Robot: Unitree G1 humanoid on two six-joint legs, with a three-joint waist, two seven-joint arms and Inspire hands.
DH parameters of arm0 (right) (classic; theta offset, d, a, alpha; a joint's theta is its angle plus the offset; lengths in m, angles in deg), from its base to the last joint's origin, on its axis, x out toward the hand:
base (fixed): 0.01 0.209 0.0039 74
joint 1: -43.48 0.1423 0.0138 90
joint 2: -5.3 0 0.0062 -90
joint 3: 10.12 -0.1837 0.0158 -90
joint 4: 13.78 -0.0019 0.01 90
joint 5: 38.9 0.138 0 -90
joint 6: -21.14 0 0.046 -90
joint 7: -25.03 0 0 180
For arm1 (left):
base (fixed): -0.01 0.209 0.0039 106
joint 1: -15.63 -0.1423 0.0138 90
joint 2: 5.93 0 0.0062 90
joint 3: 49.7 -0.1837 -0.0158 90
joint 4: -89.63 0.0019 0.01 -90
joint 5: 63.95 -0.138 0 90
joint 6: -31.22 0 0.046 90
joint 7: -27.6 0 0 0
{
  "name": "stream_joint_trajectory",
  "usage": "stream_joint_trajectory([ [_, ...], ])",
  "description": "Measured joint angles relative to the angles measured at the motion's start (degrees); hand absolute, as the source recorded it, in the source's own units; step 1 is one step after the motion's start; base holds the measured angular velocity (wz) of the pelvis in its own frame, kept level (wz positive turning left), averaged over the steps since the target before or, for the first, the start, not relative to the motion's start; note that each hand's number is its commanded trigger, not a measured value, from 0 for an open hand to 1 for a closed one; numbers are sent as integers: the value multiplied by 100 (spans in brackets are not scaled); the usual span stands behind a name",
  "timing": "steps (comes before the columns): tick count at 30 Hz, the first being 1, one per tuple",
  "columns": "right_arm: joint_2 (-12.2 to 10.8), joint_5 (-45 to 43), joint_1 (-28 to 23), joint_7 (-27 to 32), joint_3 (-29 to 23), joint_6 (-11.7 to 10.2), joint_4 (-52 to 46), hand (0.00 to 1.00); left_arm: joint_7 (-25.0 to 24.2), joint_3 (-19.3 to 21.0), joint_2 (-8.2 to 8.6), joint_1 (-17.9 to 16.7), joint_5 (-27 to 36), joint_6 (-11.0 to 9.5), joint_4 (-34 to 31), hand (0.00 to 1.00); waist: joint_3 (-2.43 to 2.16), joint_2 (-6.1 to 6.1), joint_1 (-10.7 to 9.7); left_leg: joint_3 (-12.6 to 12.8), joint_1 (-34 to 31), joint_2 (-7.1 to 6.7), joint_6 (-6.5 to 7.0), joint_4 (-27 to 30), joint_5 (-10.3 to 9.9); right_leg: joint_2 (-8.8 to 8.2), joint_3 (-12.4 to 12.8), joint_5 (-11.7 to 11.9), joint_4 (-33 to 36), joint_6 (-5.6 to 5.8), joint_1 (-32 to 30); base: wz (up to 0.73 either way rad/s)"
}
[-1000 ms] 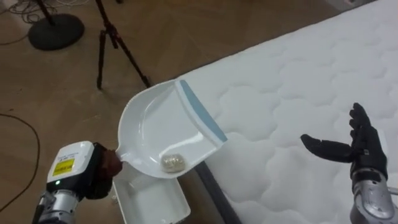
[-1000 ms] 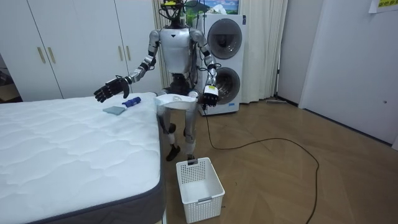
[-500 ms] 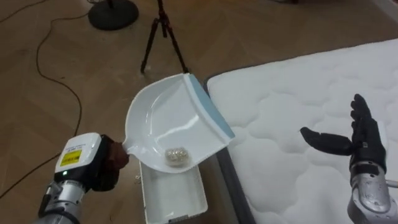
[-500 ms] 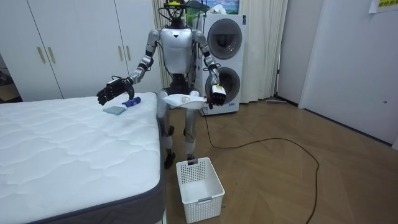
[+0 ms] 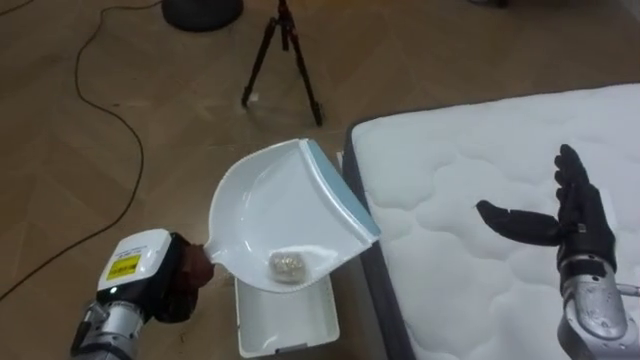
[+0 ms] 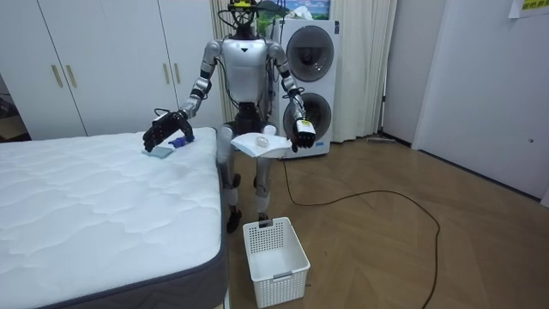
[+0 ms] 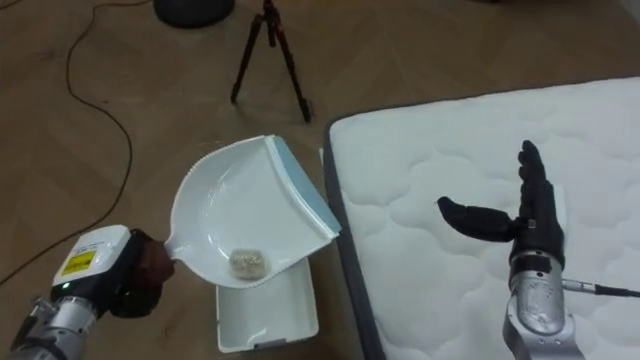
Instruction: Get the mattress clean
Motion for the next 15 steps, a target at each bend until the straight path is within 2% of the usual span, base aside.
stream_joint_trajectory([
  [3, 6, -64, 22, 32, 0, -12, 33, 0, -18, 11, -168, 90, -4, -22, 25, 100, 17, 119, 13, 4, -126, -16, -12, 116, -32, -30, -17, -64, 234, 18, -121, 7],
  [5, 6, -69, 111, 25, 14, -20, 148, 0, -21, 11, -308, 279, 10, -119, 208, 100, 18, 169, -4, 8, -166, -106, 9, 225, -52, -136, -17, -241, 568, 50, -236, 8],
  [6, 5, -90, 161, 21, 21, -36, 222, 0, -22, 11, -344, 342, 10, -144, 274, 100, 17, 178, -6, 1, -183, -119, 9, 243, -55, -152, -1, -256, 660, 47, -298, 15],
  [8, 5, -227, 287, 16, 21, -80, 461, 0, -68, 10, -513, 601, 6, -190, 453, 100, 31, 212, -80, -205, -204, -211, 4, 291, -32, -210, 80, -275, 1123, 34, -551, 29],
  [9, 6, -278, 288, 16, 20, -92, 522, 0, -94, 11, -564, 661, 6, -214, 489, 100, 32, 213, -122, -258, -212, -231, 4, 326, -26, -186, 197, -276, 1229, 33, -604, 50],
  [10, 6, -341, 291, 12, 20, -111, 616, 0, -119, 10, -690, 745, 7, -234, 523, 100, 44, 237, -179, -396, -247, -283, 4, 418, -28, -109, 409, -313, 1272, -3, -669, 51],
  [11, 16, -339, 314, 14, 0, -197, 721, 0, -120, 10, -801, 865, 10, -237, 535, 100, 63, 275, -259, -518, -335, -318, -14, 496, -25, -12, 563, -321, 1216, -5, -749, 53],
  [13, 23, -312, 421, 35, -21, -206, 814, 0, -122, -6, -957, 1140, 13, -246, 624, 100, 82, 313, -337, -676, -532, -396, -85, 571, 25, 172, 795, -255, 950, -42, -989, 50],
  [14, 36, -304, 551, 37, -14, -207, 910, 0, -121, -13, -967, 1350, 16, -244, 779, 100, 88, 390, -343, -653, -672, -410, -123, 663, 62, 239, 850, -191, 984, -84, -1103, 37],
  [15, 36, -293, 615, 38, -8, -207, 944, 0, -121, -15, -966, 1426, 17, -249, 846, 100, 87, 451, -333, -625, -731, -397, -111, 695, 71, 234, 807, -189, 998, -97, -1126, 5],
])
